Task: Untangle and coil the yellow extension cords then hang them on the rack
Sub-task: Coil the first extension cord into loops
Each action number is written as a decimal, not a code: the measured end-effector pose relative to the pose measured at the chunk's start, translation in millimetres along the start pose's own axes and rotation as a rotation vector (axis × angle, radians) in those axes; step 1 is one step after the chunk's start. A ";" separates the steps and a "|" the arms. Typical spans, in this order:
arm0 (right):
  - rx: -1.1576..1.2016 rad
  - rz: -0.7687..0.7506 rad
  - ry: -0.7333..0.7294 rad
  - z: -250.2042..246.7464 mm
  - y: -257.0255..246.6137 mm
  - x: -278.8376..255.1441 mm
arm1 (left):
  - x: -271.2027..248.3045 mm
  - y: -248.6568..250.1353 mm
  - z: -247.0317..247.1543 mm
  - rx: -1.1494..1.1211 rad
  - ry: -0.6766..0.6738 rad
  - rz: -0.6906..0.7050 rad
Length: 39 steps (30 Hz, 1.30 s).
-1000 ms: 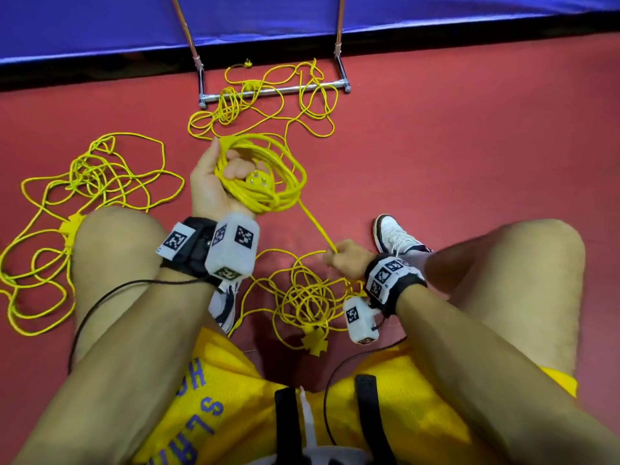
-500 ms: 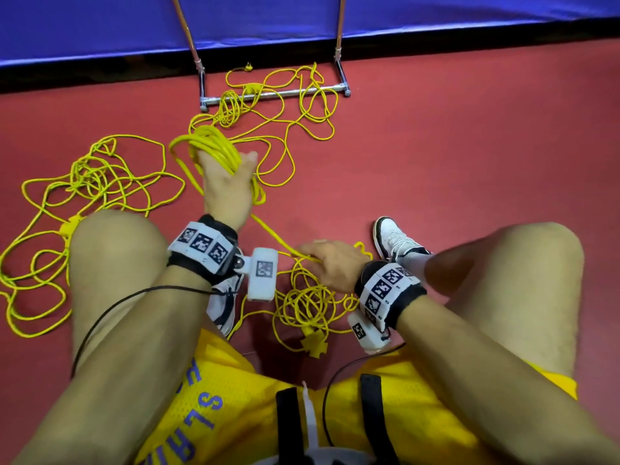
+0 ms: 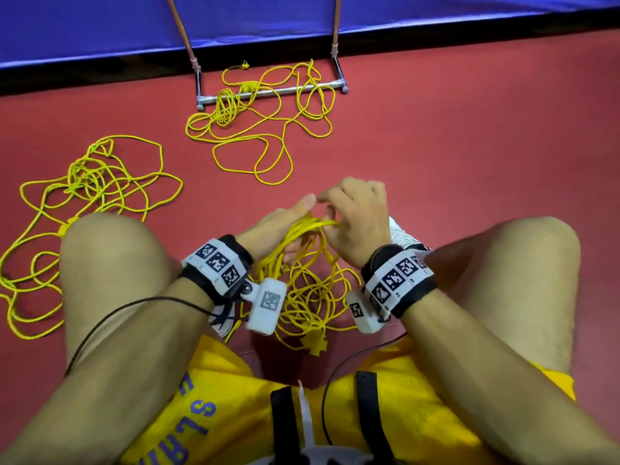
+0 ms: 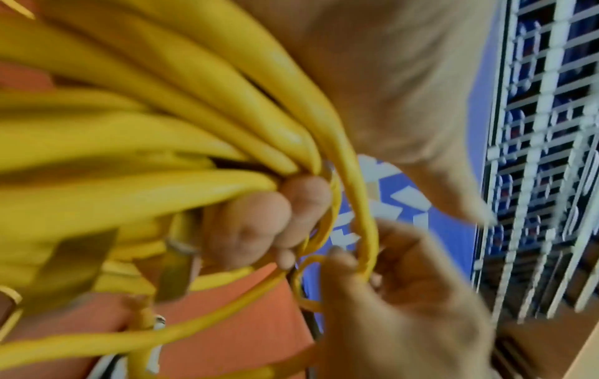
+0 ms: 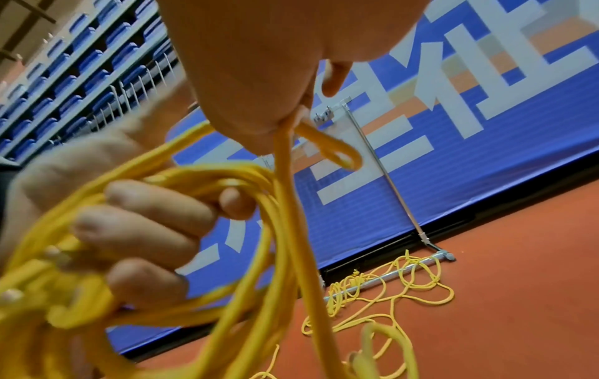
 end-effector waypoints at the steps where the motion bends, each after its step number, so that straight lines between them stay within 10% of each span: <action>1: -0.012 0.020 0.003 2.8 5.7 0.1 | -0.7 2.5 3.0 -0.080 -0.052 0.015; 5: 0.063 0.103 -0.126 22.0 22.7 -1.5 | -4.8 11.5 2.2 -0.029 -0.100 0.051; 10: 0.104 0.230 -0.621 52.8 62.1 -13.2 | -15.9 24.2 -24.5 -0.219 0.007 0.039; 18: 0.308 0.525 -0.146 31.4 89.0 -14.8 | -26.9 25.7 -16.5 -0.399 -0.005 0.006; 24: 0.189 0.405 -0.558 81.3 57.9 -39.7 | -25.4 36.4 -9.3 -0.628 -0.043 0.046; 33: 0.644 0.492 -0.328 83.2 37.6 -41.4 | -26.5 38.5 -4.3 -0.673 -0.131 0.036; 39: 0.666 0.570 -0.211 69.5 51.9 -25.9 | -18.0 35.3 -38.1 -0.730 0.225 0.046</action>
Point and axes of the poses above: each hand's wrist, its own x-axis towards the middle knuckle, its own z-axis out of the palm, y = z × x, the point moved 8 cm from there along x, towards the middle knuckle, and after that the axes turned 8 degrees about -x, right-handed, at the moved point
